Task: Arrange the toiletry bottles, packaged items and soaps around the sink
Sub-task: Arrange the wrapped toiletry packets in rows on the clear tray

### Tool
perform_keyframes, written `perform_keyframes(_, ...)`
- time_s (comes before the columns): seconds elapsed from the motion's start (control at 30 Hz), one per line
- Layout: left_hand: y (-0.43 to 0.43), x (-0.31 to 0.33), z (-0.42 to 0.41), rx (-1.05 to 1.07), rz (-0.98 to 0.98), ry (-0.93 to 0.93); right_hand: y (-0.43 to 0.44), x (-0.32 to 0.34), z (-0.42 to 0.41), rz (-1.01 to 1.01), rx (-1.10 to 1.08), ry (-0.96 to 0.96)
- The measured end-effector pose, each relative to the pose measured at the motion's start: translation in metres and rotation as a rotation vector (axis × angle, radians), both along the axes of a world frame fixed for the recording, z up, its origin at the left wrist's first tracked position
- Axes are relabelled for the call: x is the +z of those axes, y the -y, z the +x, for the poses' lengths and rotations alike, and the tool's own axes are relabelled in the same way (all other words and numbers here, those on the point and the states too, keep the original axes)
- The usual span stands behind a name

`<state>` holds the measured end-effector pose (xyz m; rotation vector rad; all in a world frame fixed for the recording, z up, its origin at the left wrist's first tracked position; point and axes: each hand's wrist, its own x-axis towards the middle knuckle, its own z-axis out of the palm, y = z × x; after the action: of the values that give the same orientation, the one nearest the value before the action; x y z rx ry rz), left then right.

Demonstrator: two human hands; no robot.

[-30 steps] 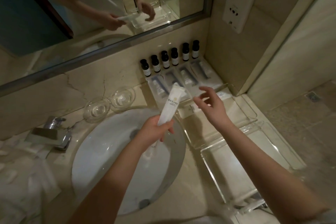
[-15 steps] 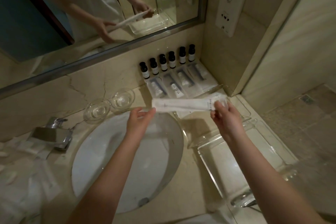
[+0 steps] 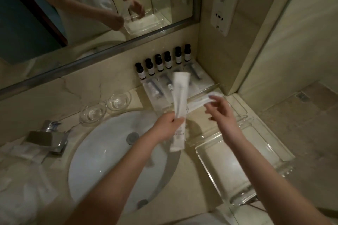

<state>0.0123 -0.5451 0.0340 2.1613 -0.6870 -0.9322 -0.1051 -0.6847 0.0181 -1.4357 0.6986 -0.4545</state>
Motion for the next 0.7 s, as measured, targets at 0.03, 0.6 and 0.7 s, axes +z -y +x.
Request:
perform_keyframes(0.03, 0.003, 0.001, 0.000, -0.129, 0.085, 0.020, 0.011, 0.007, 0.002, -0.038, 0.046, 0.020)
perform_keyframes(0.6, 0.043, -0.068, 0.015, -0.301, 0.286, 0.365, 0.090, -0.060, 0.027, 0.241, -0.501, -0.222)
perform_keyframes(0.7, 0.041, -0.075, 0.014, -0.430, 0.350, 0.514, 0.080, -0.077, 0.036, 0.270, -0.514, -0.329)
